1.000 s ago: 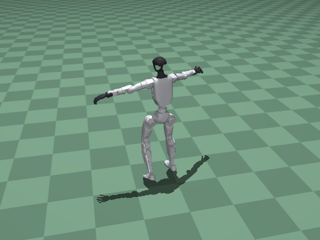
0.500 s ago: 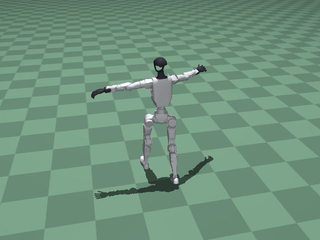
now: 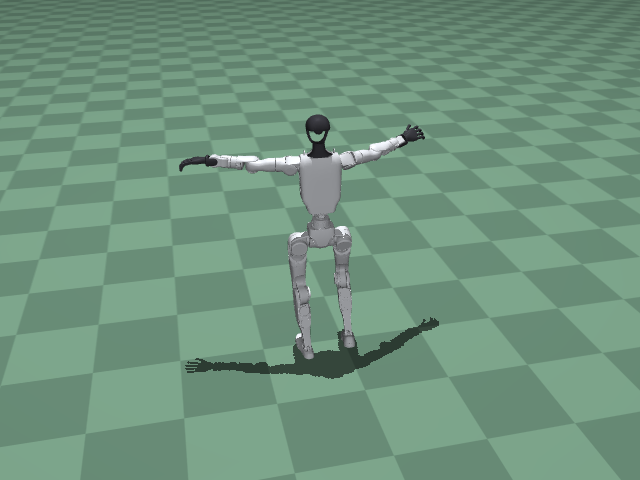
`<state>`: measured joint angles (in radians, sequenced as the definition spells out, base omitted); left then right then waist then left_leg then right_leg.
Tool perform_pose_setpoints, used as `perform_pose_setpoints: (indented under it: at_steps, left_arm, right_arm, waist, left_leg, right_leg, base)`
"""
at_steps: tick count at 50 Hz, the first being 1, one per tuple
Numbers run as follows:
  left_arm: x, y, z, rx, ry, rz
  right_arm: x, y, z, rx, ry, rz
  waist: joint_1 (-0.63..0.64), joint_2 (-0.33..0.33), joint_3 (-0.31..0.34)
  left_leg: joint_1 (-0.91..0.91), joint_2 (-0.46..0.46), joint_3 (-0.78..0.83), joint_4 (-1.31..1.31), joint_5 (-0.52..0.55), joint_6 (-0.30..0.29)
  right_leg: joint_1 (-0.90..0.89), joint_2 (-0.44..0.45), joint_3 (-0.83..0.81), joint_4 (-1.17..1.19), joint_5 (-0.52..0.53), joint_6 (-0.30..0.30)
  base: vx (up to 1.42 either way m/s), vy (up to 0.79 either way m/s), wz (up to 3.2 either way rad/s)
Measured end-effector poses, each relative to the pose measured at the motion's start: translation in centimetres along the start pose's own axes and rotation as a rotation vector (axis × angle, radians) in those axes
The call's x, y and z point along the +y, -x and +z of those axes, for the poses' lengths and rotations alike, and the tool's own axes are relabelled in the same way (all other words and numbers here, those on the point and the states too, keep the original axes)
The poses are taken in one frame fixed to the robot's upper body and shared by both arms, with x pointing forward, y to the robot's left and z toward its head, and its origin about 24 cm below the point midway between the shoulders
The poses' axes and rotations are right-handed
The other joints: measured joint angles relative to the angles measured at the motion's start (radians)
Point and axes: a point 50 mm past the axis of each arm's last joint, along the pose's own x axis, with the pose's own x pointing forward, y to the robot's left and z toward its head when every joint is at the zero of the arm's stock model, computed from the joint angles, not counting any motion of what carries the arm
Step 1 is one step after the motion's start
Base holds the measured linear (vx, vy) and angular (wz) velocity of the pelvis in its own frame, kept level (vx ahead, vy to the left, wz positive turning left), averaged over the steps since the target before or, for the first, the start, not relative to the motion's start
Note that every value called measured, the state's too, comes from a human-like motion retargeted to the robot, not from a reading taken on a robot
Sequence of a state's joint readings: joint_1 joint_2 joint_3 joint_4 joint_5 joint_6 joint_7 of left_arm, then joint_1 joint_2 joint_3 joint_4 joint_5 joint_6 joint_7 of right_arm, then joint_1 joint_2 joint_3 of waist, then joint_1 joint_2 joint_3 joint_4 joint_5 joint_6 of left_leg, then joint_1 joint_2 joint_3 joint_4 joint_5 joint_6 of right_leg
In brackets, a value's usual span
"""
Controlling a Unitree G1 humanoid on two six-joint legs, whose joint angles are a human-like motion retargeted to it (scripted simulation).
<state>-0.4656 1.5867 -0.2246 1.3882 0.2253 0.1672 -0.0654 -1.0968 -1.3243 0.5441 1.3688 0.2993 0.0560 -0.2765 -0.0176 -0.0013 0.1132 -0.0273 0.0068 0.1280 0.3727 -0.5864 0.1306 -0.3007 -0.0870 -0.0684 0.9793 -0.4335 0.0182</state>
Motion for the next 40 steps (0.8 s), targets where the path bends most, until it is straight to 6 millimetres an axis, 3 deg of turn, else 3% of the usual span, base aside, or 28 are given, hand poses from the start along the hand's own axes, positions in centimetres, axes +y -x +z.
perform_pose_setpoints:
  at_steps: [2,5,8,10,12,15,18,20,23,25,28,30,33,35,37,40]
  left_arm:
    - [0.1,0.0,0.1,0.018,0.001,0.047]
    - [-2.4,0.0,1.0,-0.011,0.007,0.050]
    - [-6.2,0.2,1.2,-0.049,0.016,-0.020]
    - [-7.5,0.3,0.8,-0.048,0.024,-0.041]
    - [-7.4,0.2,0.6,-0.048,0.025,-0.019]
    - [-4.9,0.0,0.4,-0.033,0.025,0.048]
    - [-3.6,0.0,-0.4,0.026,-0.001,0.090]
    - [-4.7,0.0,-0.6,0.055,0.006,0.079]
    - [-7.9,0.3,-0.2,0.045,0.049,-0.003]
    - [-9.0,0.5,-0.1,0.038,0.079,-0.048]
    - [-8.5,0.4,-0.2,0.040,0.120,-0.046]
    - [-7.2,0.2,-0.3,0.036,0.148,-0.013]
    - [-4.7,0.0,-0.3,0.019,0.143,0.008]
    - [-3.1,-0.1,-0.5,0.029,0.118,0.008]
    - [-2.5,-0.1,-0.6,0.050,0.134,0.002]
    - [-3.8,0.0,-0.3,0.061,0.173,-0.019]
  right_arm:
    - [0.0,0.0,0.2,-0.003,0.005,-0.028]
    - [1.9,0.6,-1.3,0.015,0.069,-0.002]
    - [3.4,1.2,-3.3,0.028,0.100,0.050]
    - [3.5,1.3,-4.0,0.024,0.104,0.063]
    - [2.5,1.0,-4.0,0.007,0.127,0.045]
    - [-0.3,0.3,-3.7,0.006,0.129,-0.005]
    - [-2.7,-0.1,-3.7,0.027,0.090,-0.096]
    - [-2.9,0.0,-4.4,0.060,0.077,-0.141]
    - [-0.7,0.9,-7.4,0.146,0.127,-0.085]
    - [1.1,1.8,-9.9,0.224,0.165,-0.006]
    - [2.4,2.8,-12.0,0.281,0.193,0.063]
    - [2.2,2.6,-11.7,0.254,0.188,0.054]
    - [-0.1,1.2,-8.9,0.161,0.156,0.013]
    - [-1.7,0.5,-7.0,0.129,0.128,-0.015]
    - [-2.1,0.3,-6.0,0.120,0.092,-0.038]
    - [-0.6,0.4,-5.3,0.114,0.059,-0.032]
  waist:
    - [0.035,-0.023,-0.005]
    - [0.136,-0.027,-0.057]
    - [0.215,0.010,-0.111]
    - [0.230,0.008,-0.119]
    - [0.215,-0.033,-0.087]
    - [0.173,-0.101,0.016]
    - [0.141,-0.087,0.052]
    - [0.090,-0.073,0.025]
    - [-0.010,-0.082,-0.028]
    - [-0.061,-0.100,-0.065]
    - [-0.090,-0.085,-0.101]
    - [-0.083,-0.043,-0.096]
    - [-0.028,0.031,-0.032]
    - [0.002,0.018,0.005]
    - [0.047,-0.018,0.027]
    - [0.147,-0.064,0.013]
  left_leg:
    - [-0.090,-0.017,0.011,0.008,0.056,0.011]
    - [-0.144,0.010,0.065,-0.150,0.278,-0.041]
    - [-0.192,0.085,0.086,-0.298,0.525,-0.105]
    - [-0.239,0.110,0.094,-0.321,0.567,-0.147]
    - [-0.297,0.083,0.078,-0.222,0.485,-0.118]
    - [-0.447,0.043,0.039,0.253,0.262,-0.047]
    - [-0.513,0.093,0.039,0.658,0.104,-0.009]
    - [-0.480,0.088,0.035,0.738,0.074,0.002]
    - [-0.286,0.016,0.052,0.586,0.108,-0.002]
    - [-0.147,-0.024,0.069,0.432,0.176,-0.008]
    - [-0.009,-0.052,0.023,0.226,0.357,-0.029]
    - [0.066,-0.021,0.016,0.078,0.344,-0.055]
    - [0.102,0.055,0.058,-0.066,0.080,-0.086]
    - [0.021,0.047,0.059,-0.014,-0.061,-0.045]
    - [-0.075,0.022,0.071,0.052,-0.096,-0.010]
    - [-0.167,0.010,0.124,0.035,-0.001,-0.026]
  right_leg:
    - [0.041,-0.023,0.050,0.088,-0.038,0.007]
    - [0.159,0.018,0.147,-0.009,0.011,0.035]
    - [0.308,0.087,0.222,-0.245,0.197,0.066]
    - [0.401,0.076,0.238,-0.421,0.303,0.079]
    - [0.468,0.016,0.233,-0.591,0.239,0.071]
    - [0.483,-0.059,0.189,-0.705,-0.050,0.026]
    - [0.316,-0.024,0.186,-0.585,-0.174,-0.031]
    - [0.202,-0.006,0.175,-0.568,-0.110,-0.025]
    - [0.165,-0.032,0.149,-0.766,0.151,0.025]
    - [0.146,-0.051,0.132,-0.892,0.321,0.060]
    - [0.101,-0.042,0.026,-0.903,0.380,0.069]
    - [0.080,-0.012,-0.060,-0.799,0.307,0.032]
    - [-0.031,0.001,-0.113,-0.305,0.047,-0.027]
    - [-0.086,-0.047,-0.077,-0.004,-0.075,-0.044]
    - [-0.060,-0.086,-0.015,0.110,-0.134,-0.044]
    - [0.066,-0.096,0.077,0.015,-0.130,-0.009]
  base:
    - [-1.16,-0.10,-0.34]
    - [-1.14,-0.18,-1.03]
    - [-1.18,-0.30,-0.90]
    - [-1.28,-0.36,-0.18]
    - [-1.41,-0.38,0.49]
    - [-1.45,-0.32,0.59]
    - [-1.31,-0.19,0.12]
    - [-1.16,-0.11,0.52]
    - [-1.06,-0.06,0.81]
    - [-1.08,-0.01,0.52]
    - [-1.18,0.04,-0.02]
    - [-1.29,0.08,-0.51]
    - [-1.31,0.08,-0.78]
    - [-1.23,-0.01,-0.43]
    - [-1.12,-0.09,-0.47]
    - [-0.98,-0.18,-0.90]
